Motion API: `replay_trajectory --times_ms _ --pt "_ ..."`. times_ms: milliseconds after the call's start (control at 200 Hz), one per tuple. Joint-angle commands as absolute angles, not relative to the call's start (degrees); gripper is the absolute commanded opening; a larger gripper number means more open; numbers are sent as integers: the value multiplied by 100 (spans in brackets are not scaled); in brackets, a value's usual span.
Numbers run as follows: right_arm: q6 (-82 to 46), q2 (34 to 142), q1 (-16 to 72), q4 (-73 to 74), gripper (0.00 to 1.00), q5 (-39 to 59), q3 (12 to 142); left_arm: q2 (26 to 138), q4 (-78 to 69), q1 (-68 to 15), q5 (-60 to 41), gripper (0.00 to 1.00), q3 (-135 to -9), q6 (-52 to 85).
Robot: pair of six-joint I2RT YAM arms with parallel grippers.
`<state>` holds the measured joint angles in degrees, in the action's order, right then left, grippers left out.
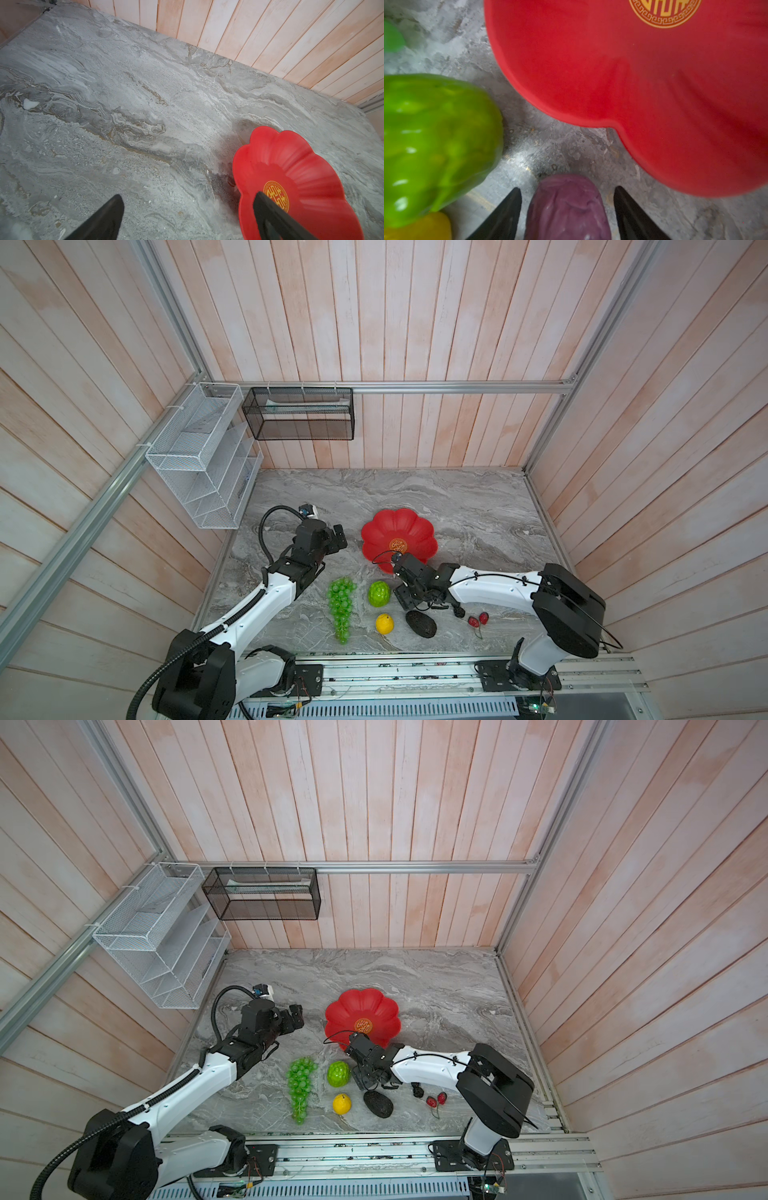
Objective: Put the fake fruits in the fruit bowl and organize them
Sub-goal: 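Reach the right gripper down and grasp the purple fruit while the left arm rises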
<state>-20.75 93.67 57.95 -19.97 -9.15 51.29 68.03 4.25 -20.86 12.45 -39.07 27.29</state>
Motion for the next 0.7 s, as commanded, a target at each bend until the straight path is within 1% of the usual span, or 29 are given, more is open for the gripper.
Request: replay_trajectory --times_ms 0,200,365,470,695 --pt "-1984 9475 5747 -1893 66 -962 5010 6659 326 -2101 1223 99 -3836 2798" --pt "-1986 9415 5749 -1931 54 -792 4977 6549 262 -2100 1257 99 -3750 2830" --pt "-1928 9040 5702 -2034 43 -514 4904 6551 281 -2100 1281 99 -3761 2851" --pt "-1933 8752 5479 -2136 42 -85 4955 6583 320 -2101 1368 99 -3815 2889" --pt "-1783 8232 4535 -2411 42 896 5484 6519 185 -2100 1336 99 -3723 3094"
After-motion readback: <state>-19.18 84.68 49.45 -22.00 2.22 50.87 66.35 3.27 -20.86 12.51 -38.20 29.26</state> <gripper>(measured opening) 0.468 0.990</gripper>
